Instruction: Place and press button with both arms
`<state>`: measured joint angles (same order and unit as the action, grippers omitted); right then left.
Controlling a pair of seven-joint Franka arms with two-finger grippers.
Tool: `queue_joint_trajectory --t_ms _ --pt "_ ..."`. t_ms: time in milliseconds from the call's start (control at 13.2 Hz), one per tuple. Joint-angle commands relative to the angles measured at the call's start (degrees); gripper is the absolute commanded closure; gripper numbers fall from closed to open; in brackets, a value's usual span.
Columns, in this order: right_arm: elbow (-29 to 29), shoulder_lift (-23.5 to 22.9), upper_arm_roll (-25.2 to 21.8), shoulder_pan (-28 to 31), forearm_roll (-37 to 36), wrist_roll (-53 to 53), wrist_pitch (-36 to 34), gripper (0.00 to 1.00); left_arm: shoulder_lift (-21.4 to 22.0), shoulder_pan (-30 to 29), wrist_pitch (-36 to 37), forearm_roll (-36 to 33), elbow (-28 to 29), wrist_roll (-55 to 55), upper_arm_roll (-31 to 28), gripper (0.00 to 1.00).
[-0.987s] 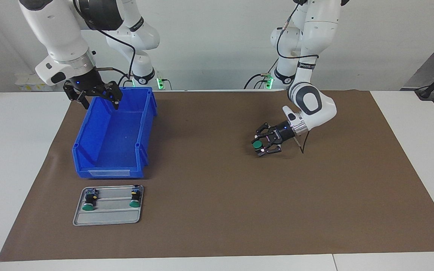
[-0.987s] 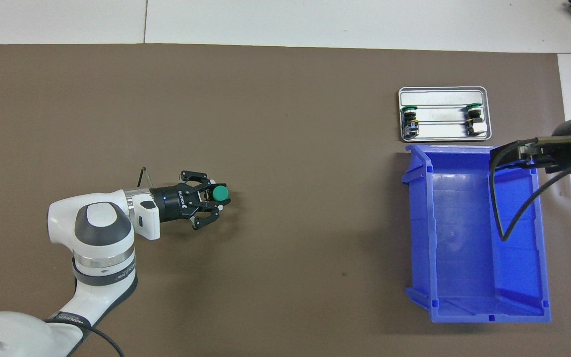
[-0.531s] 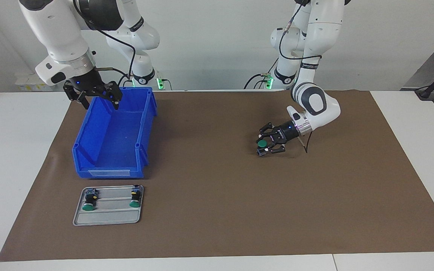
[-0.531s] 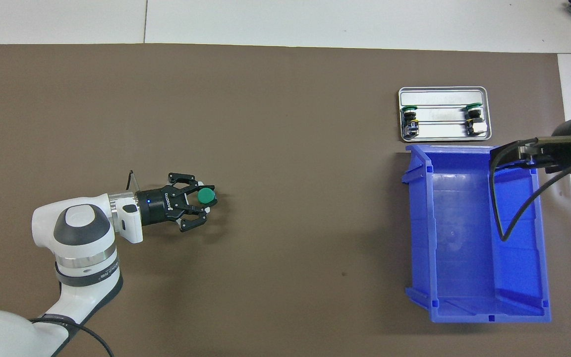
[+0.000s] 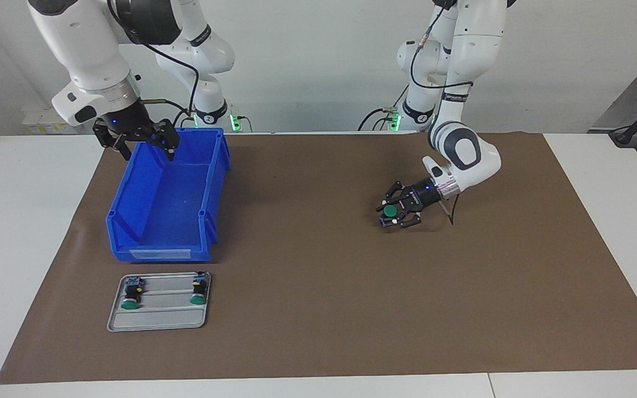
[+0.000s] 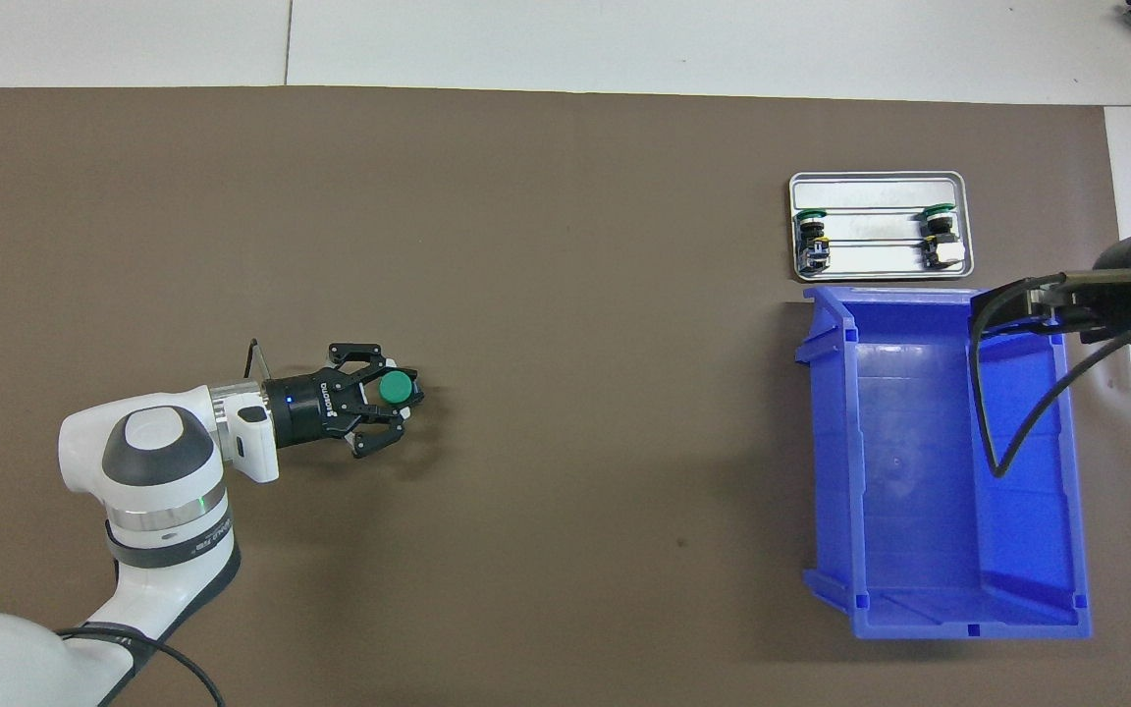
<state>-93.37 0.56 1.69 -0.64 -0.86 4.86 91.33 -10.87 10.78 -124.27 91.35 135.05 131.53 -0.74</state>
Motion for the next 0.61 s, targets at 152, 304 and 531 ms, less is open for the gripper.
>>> queue_joint_trajectory --t_ms 152,304,531 --pt "-0.1 0.2 0.1 0.2 0.9 -1.2 -0.3 0.00 -0.7 -1.6 -1.2 0.1 1.7 2.0 0.2 0.47" --pt "-0.2 0.2 0.1 0.2 0.9 -1.2 -0.4 0.00 -0.7 -1.6 -1.1 0.1 1.6 1.9 0.2 0.45" --pt "-0.1 0.2 0.2 0.2 0.9 -1.2 -0.3 0.00 -0.6 -1.6 -0.7 0.1 1.5 1.2 0.2 0.43"
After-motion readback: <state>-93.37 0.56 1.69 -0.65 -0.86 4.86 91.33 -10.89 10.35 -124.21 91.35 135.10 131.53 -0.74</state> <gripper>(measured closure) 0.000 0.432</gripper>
